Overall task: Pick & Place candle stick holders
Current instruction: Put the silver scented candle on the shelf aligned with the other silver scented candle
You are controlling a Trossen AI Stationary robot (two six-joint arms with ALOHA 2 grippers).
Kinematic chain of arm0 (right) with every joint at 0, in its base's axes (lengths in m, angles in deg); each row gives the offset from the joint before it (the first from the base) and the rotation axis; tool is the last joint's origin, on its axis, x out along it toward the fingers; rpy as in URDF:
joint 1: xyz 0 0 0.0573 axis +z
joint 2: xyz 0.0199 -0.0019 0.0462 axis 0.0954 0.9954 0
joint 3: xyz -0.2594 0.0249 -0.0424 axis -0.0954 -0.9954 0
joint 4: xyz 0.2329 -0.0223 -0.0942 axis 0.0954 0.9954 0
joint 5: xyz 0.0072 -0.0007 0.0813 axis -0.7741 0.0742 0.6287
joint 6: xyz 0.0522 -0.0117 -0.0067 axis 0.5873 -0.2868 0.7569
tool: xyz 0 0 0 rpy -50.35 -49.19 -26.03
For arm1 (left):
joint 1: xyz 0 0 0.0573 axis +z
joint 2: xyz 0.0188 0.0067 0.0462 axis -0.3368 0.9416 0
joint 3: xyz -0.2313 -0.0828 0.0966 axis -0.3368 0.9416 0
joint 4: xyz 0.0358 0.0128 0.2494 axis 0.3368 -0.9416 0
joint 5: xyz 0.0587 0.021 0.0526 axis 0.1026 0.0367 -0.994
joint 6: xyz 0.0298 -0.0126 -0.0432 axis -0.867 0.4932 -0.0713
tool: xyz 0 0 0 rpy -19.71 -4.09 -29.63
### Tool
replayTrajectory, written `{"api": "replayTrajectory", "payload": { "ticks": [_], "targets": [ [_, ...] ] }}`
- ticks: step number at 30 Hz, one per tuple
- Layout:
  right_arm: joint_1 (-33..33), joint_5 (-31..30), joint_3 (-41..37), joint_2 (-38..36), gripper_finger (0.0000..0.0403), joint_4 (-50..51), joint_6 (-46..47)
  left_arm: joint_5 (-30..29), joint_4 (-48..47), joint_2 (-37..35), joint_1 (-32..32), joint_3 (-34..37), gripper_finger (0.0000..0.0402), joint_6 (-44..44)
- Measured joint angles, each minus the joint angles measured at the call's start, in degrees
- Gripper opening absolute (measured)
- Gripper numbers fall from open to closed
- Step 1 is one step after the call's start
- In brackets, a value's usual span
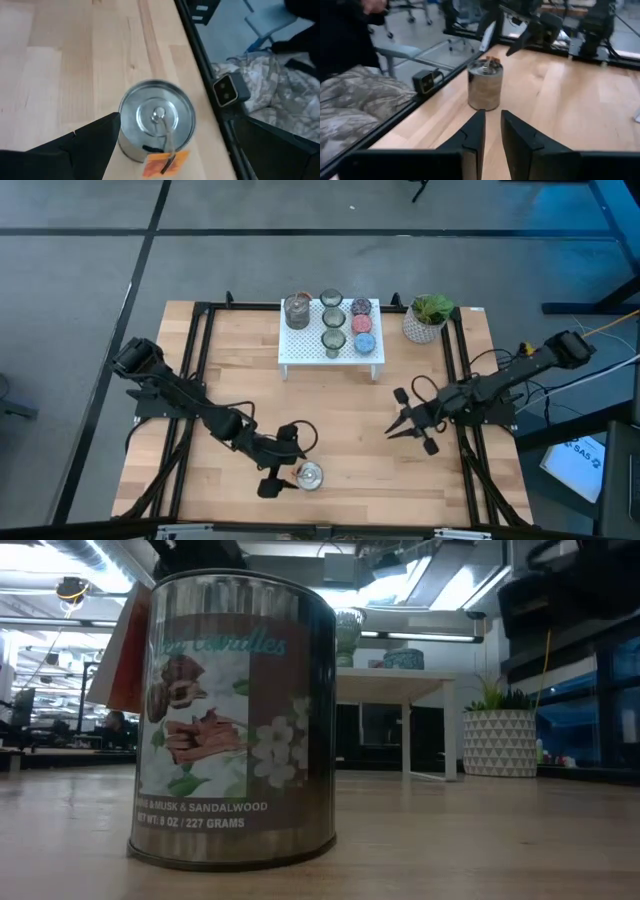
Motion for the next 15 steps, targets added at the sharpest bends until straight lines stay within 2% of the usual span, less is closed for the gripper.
{"api": "replayTrajectory", "payload": {
  "ticks": [5, 9, 11, 15],
  "targets": [
    [-6.9, 11.4, -5.9, -8.4, 0.0063, 0.0, -2.7, -1.4, 0.1, 0.0, -1.3, -1.3, 0.0386, 1.6],
    [-11.9, 12.1, -9.1, -14.0, 0.0063, 0.8, -3.8, -2.2, 0.1, 0.0, -1.4, -1.5, 0.0386, 3.0],
    [-13.6, 10.5, -10.7, -15.9, 0.0063, 1.3, -4.1, -2.5, -0.3, 0.0, -1.4, -1.5, 0.0386, 4.7],
    [-15.2, -1.0, -13.8, -18.9, 0.0063, 1.2, -3.5, -4.5, -2.7, 0.0, -1.4, -1.5, 0.0386, 7.2]
  ]
}}
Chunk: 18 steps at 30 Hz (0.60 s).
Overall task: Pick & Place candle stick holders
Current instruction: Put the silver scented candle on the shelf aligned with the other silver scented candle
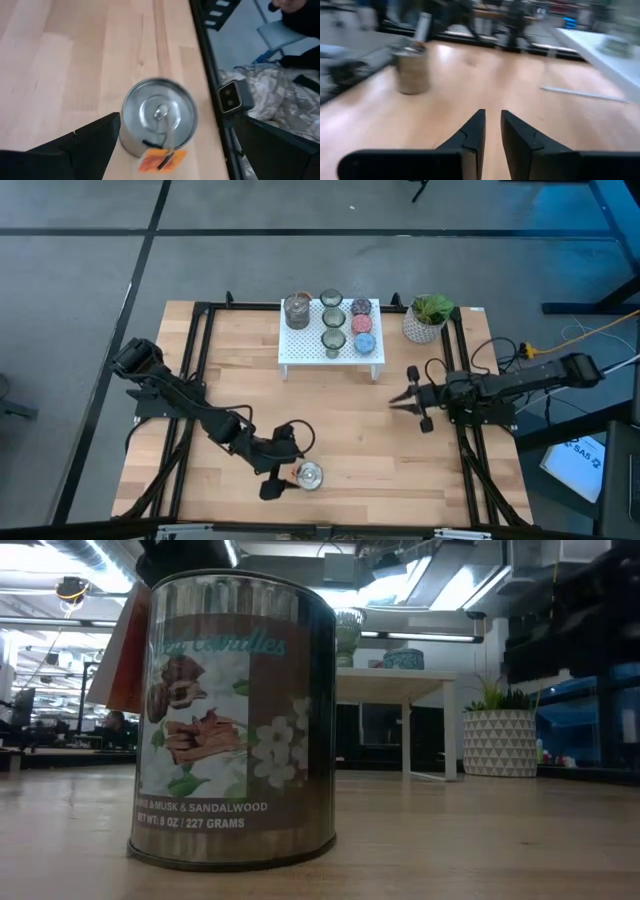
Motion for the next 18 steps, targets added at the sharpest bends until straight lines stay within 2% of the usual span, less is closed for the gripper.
{"api": "replayTrajectory", "payload": {
  "ticks": [7, 18],
  "targets": [
    [-0.3, -8.9, -0.7, -4.2, 0.0063, 5.5, -1.2, -0.2, -3.0, 0.0, 0.0, 0.0, 0.0386, 3.1],
    [-3.8, -10.1, -0.6, -14.3, 0.0063, 15.3, -4.7, 3.5, -6.1, 0.0, 0.0, 0.0, 0.0386, 3.9]
  ]
}}
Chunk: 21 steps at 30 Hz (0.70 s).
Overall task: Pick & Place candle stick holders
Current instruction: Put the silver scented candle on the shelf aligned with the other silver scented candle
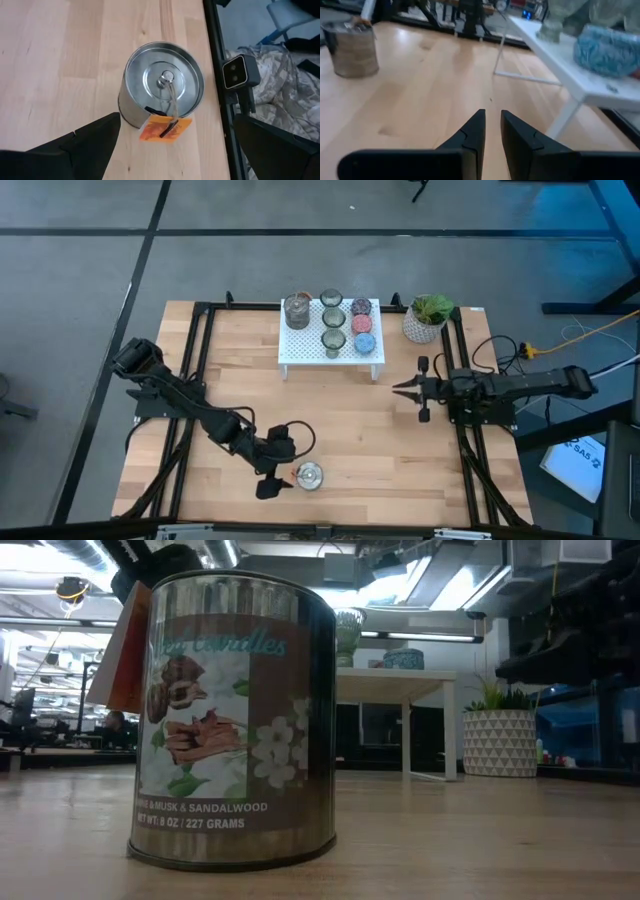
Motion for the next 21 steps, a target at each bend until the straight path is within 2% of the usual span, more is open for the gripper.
{"api": "replayTrajectory", "payload": {
  "ticks": [3, 10, 15, 21],
  "targets": [
    [-1.4, 0.6, 0.0, -1.8, 0.0063, 2.6, -0.4, 0.1, -1.5, 0.0, 0.0, -0.8, 0.0386, -1.1],
    [-4.3, 5.4, 0.0, -2.4, 0.0063, 3.5, -1.0, -0.8, -11.9, 0.0, 0.2, -8.0, 0.0386, -2.7],
    [-4.6, 6.2, 0.0, -2.0, 0.0063, 3.6, -0.6, -0.8, -10.3, 0.0, 0.7, -9.1, 0.0386, -3.6],
    [-4.6, 6.2, 0.0, -2.0, 0.0063, 3.6, -0.5, -5.6, -6.9, 0.0, 1.0, -9.1, 0.0386, -4.5]
  ]
}}
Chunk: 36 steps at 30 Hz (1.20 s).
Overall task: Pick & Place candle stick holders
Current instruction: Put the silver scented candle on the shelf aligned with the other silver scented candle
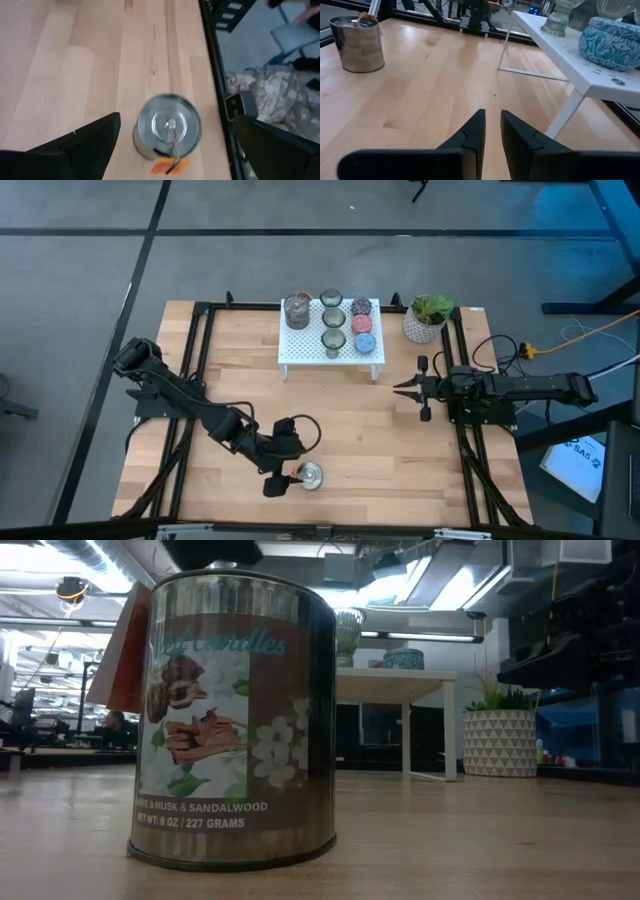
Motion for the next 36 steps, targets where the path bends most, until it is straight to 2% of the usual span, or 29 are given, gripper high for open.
{"api": "replayTrajectory", "payload": {
  "ticks": [8, 18, 21, 36],
  "targets": [
    [0.0, 0.0, 0.0, 0.0, 0.0063, 0.0, 0.2, -1.6, 1.3, 0.7, 1.1, 0.0, 0.0386, -3.2],
    [0.0, 0.0, 0.0, 0.0, 0.0063, 0.0, 0.2, -1.1, 4.2, 8.1, 0.2, 0.0, 0.0399, -2.5],
    [0.0, 0.0, 0.0, 0.0, 0.0063, 0.0, 0.2, -1.1, 7.5, 9.2, 0.2, 0.0, 0.04, -2.7],
    [0.0, 0.0, 0.0, 0.0, 0.0063, 0.0, 0.2, 0.8, 8.7, 15.6, -0.8, 0.0, 0.04, -5.1]
  ]
}}
